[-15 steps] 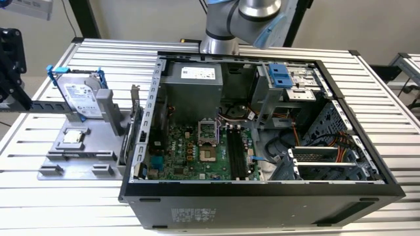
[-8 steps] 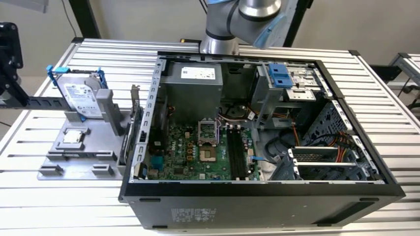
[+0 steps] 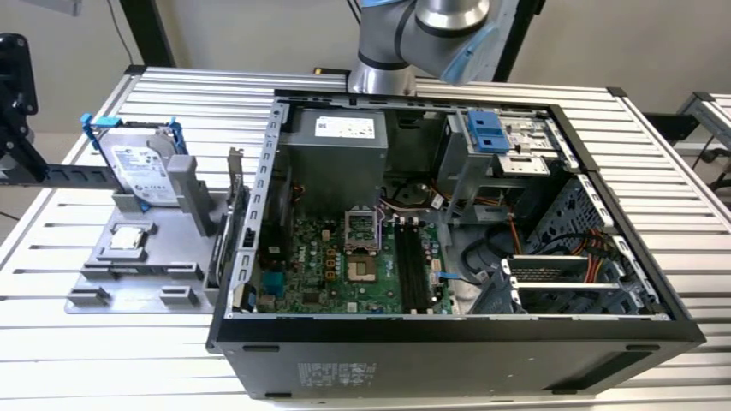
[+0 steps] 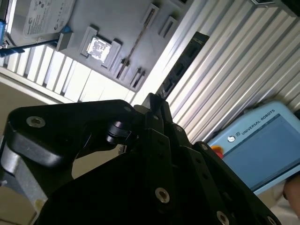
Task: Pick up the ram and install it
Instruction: 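Pick up the ram and move it above insertion slot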
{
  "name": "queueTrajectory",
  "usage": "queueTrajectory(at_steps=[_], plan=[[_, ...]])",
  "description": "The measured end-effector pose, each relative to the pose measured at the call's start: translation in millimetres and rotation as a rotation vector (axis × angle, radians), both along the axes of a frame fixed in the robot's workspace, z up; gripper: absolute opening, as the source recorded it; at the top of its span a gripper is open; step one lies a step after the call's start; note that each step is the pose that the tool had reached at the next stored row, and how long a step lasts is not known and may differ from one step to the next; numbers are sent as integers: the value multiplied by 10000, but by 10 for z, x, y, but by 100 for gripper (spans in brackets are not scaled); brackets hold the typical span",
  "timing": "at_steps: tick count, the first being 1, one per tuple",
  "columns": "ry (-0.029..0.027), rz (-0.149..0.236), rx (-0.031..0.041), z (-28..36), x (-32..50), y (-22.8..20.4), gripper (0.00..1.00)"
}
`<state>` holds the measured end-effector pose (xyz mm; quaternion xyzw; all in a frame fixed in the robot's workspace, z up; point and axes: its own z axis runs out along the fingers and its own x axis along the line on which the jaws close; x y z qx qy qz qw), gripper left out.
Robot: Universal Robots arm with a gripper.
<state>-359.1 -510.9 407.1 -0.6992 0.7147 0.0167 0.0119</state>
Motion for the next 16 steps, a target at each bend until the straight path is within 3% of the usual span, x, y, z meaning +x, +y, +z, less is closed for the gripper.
queueTrajectory(at_steps=[6,16], plan=[[-1,1,1,-1,95,4,0],[-2,1,1,-1,321,5,0]])
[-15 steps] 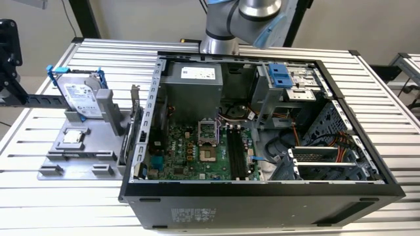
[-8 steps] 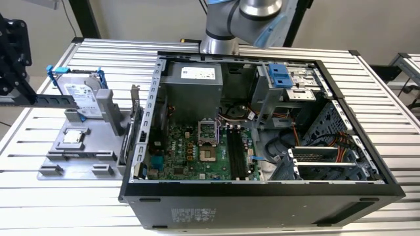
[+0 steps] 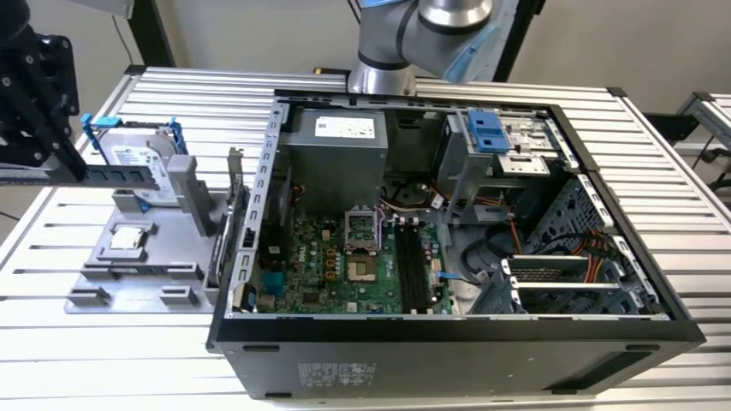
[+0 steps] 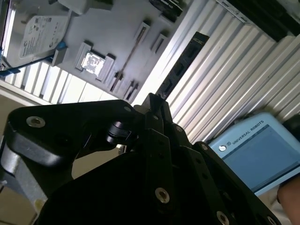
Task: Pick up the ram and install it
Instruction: 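Pick up the ram and move it above insertion slot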
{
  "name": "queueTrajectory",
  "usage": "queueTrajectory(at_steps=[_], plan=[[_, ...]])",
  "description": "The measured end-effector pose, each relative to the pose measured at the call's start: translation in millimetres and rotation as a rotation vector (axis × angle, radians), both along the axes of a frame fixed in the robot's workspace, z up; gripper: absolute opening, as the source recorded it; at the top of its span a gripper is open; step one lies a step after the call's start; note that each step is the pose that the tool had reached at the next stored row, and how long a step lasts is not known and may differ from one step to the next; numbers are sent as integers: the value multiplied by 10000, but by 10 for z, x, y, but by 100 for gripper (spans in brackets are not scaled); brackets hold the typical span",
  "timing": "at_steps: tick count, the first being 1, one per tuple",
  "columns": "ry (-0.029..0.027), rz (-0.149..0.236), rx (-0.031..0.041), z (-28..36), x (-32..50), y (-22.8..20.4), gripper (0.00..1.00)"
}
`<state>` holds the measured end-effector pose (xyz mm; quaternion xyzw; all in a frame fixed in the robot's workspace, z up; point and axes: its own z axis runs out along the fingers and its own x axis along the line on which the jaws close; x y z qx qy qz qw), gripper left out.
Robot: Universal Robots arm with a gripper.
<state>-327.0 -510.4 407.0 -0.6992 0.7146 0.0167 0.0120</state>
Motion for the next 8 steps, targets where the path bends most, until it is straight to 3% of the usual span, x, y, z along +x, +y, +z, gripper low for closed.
queueTrajectory(at_steps=[8], plan=[[-1,-1,0,0,179,0,0]])
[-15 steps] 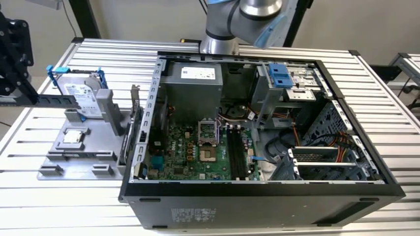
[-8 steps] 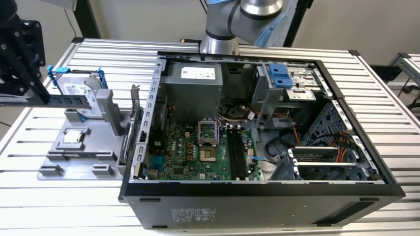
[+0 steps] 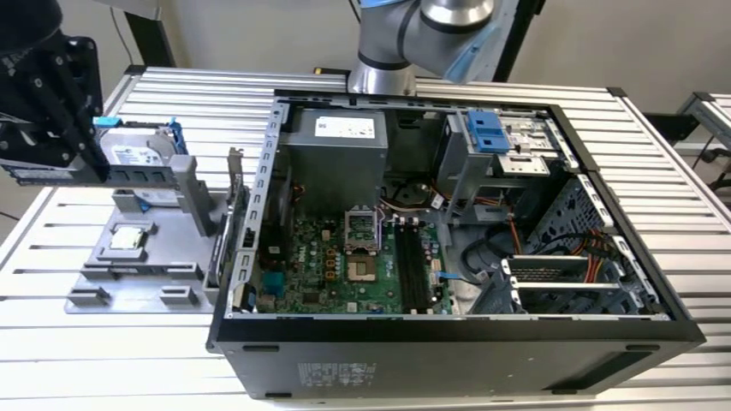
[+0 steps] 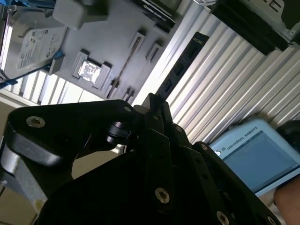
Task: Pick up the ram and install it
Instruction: 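Pick up the ram and move it above insertion slot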
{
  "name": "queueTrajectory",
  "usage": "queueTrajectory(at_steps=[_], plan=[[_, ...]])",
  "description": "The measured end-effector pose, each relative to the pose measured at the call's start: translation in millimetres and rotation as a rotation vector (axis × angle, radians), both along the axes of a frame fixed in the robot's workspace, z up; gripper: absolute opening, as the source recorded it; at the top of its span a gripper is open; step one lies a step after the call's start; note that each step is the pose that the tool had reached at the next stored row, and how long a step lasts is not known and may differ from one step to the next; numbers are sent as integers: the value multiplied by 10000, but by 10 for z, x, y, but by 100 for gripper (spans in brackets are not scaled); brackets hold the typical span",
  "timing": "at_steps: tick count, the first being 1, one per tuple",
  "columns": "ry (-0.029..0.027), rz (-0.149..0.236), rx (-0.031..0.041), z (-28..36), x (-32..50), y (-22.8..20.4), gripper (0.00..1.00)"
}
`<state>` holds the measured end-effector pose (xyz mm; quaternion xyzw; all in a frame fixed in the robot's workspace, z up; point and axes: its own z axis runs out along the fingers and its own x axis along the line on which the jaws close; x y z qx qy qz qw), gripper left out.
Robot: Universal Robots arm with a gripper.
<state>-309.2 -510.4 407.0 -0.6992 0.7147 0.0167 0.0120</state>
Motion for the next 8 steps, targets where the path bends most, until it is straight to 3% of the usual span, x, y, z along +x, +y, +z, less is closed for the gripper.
queueTrajectory(at_steps=[8], plan=[[1,1,0,0,170,0,0]])
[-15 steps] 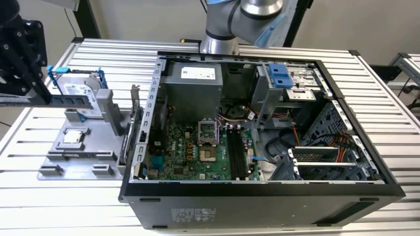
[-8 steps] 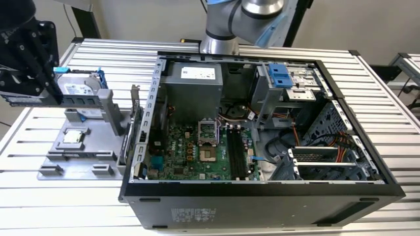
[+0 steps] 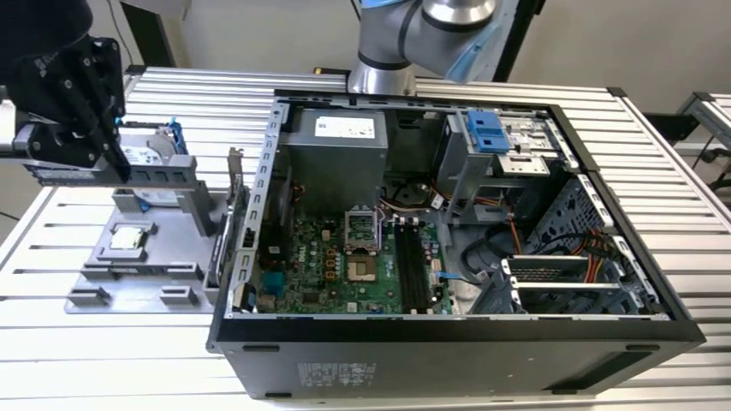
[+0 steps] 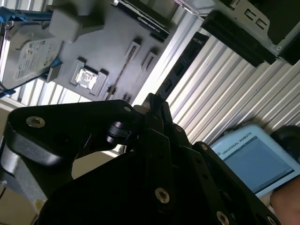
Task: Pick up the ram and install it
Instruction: 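Pick up the ram and move it above insertion slot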
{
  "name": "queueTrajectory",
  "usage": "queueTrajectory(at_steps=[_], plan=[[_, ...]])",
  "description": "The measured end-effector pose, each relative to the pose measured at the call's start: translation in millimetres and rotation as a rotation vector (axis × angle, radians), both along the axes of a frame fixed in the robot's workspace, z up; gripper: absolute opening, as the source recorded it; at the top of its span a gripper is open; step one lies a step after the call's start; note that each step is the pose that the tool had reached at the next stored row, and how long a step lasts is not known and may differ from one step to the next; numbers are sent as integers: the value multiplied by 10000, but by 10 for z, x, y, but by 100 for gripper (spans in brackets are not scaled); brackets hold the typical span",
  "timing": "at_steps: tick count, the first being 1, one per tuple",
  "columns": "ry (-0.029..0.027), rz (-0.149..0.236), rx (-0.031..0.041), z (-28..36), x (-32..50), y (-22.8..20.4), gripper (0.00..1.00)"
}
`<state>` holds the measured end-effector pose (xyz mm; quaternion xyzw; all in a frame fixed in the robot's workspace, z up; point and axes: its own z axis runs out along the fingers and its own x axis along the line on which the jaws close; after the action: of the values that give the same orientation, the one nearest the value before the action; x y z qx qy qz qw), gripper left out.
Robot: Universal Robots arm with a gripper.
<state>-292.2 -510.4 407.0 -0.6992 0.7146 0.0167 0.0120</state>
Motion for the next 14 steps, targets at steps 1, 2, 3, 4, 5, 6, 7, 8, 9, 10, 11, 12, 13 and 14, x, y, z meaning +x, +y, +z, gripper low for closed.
queueTrajectory(at_steps=[1,2,3,4,5,6,7,8,9,10,11,12,13,14], plan=[[1,0,-1,0,20,0,0],[1,0,-1,0,39,0,0],[1,0,0,0,59,0,0],[1,-1,-1,1,78,0,0],[0,-1,0,0,97,0,0],[1,-1,0,0,117,0,0],[1,0,-1,1,135,0,0],[1,0,-1,1,155,0,0],[1,0,0,0,174,0,0],[0,0,0,0,194,0,0],[0,0,0,0,213,0,0],[1,0,-1,0,232,0,0],[1,0,0,0,253,0,0],[1,0,0,0,271,0,0]])
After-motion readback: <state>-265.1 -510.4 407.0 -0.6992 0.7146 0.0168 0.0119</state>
